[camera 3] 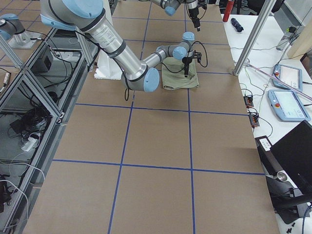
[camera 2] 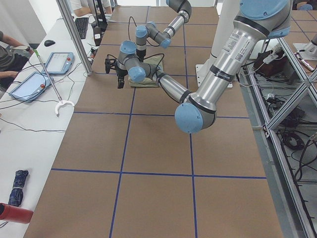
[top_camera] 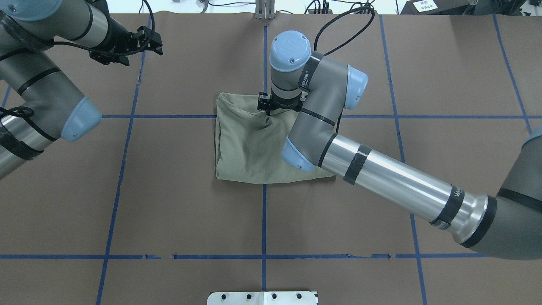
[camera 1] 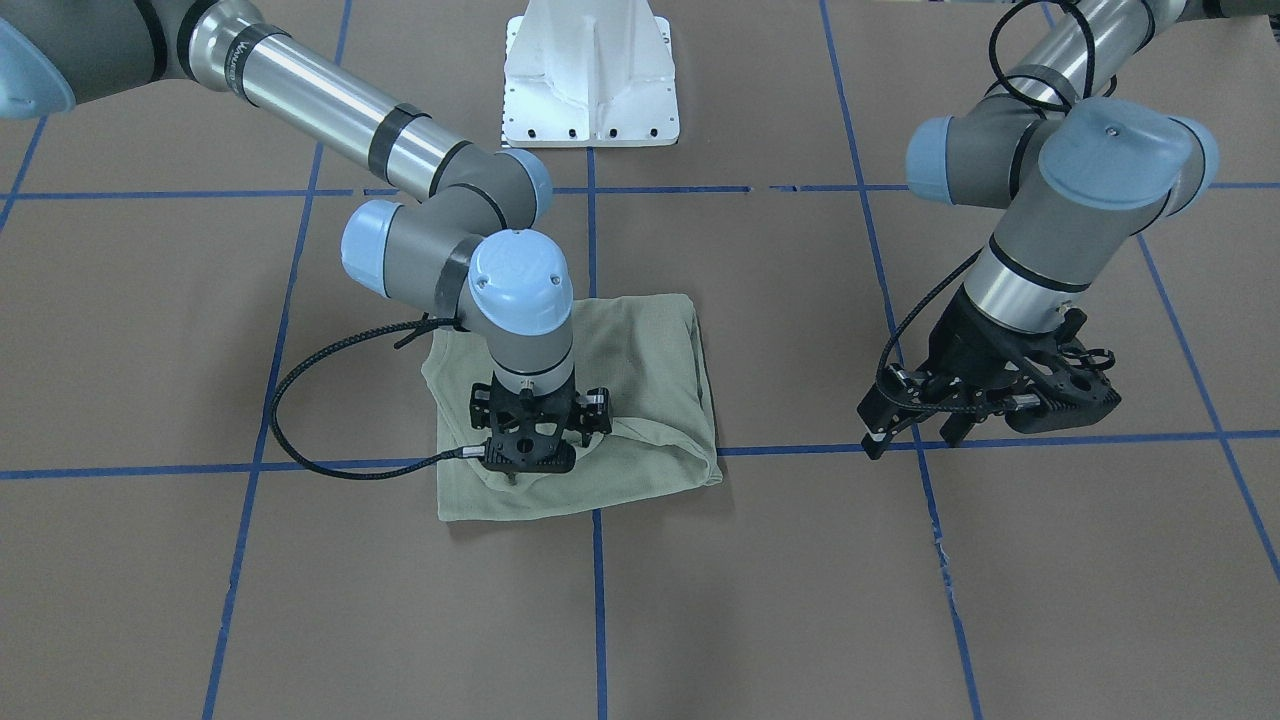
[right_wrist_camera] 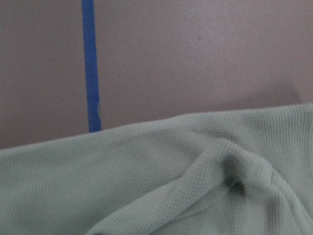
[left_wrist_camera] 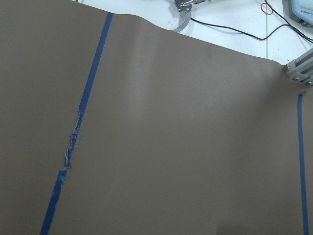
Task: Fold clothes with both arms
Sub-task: 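Release the left gripper and withdraw it while the right gripper presses the fold, then open the right gripper and lift it away from the shirt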
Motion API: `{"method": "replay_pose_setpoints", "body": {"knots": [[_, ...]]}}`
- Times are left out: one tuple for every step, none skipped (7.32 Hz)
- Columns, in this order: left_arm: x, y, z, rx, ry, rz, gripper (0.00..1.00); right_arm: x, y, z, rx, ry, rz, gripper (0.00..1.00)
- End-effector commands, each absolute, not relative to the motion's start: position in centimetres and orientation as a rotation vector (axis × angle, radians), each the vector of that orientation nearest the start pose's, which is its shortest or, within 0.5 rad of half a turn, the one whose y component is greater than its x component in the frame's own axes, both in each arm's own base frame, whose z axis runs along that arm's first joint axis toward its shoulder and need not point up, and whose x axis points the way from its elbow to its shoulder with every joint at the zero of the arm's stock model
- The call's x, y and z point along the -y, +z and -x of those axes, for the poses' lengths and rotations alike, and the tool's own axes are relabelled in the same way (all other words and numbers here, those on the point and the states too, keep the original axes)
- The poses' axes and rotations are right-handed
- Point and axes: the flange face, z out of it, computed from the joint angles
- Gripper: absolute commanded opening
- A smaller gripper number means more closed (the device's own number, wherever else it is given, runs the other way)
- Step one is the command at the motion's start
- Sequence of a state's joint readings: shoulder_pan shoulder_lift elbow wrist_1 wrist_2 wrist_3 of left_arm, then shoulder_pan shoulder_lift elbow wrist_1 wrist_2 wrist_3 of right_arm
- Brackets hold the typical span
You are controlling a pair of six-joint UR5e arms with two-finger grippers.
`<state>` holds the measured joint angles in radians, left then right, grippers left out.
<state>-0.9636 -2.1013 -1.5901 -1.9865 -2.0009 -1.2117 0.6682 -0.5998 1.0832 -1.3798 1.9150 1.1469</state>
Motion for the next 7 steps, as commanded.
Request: {"method": "replay_pose_setpoints", "body": {"knots": [[60.9, 29.3, -31.3, -0.998, -0.341, -0.273, 1.0, 62.8, 24.0, 58.5, 0.716, 0.134, -0.071, 1.0], [60.9, 29.2, -31.4, -1.0, -0.338, -0.272, 1.0, 64.0, 23.8, 57.3, 0.716, 0.144, -0.081, 1.0], [60.9, 29.1, -31.4, -1.002, -0.336, -0.275, 1.0, 65.2, 23.2, 56.0, 0.719, 0.133, -0.104, 1.0], [60.8, 29.6, -31.1, -1.002, -0.329, -0.281, 1.0, 66.8, 23.2, 53.2, 0.724, 0.103, -0.125, 1.0], [59.3, 30.6, -29.6, -0.982, -0.189, -0.338, 1.0, 67.9, 25.3, 48.0, 0.756, 0.103, -0.113, 1.0], [58.7, 33.8, -24.3, -0.935, -0.104, -0.4, 1.0, 68.5, 27.8, 40.7, 0.761, 0.084, -0.137, 1.0], [59.1, 36.2, -19.5, -0.888, -0.06, -0.439, 1.0, 68.9, 31.1, 33.8, 0.741, 0.034, -0.152, 1.0]]}}
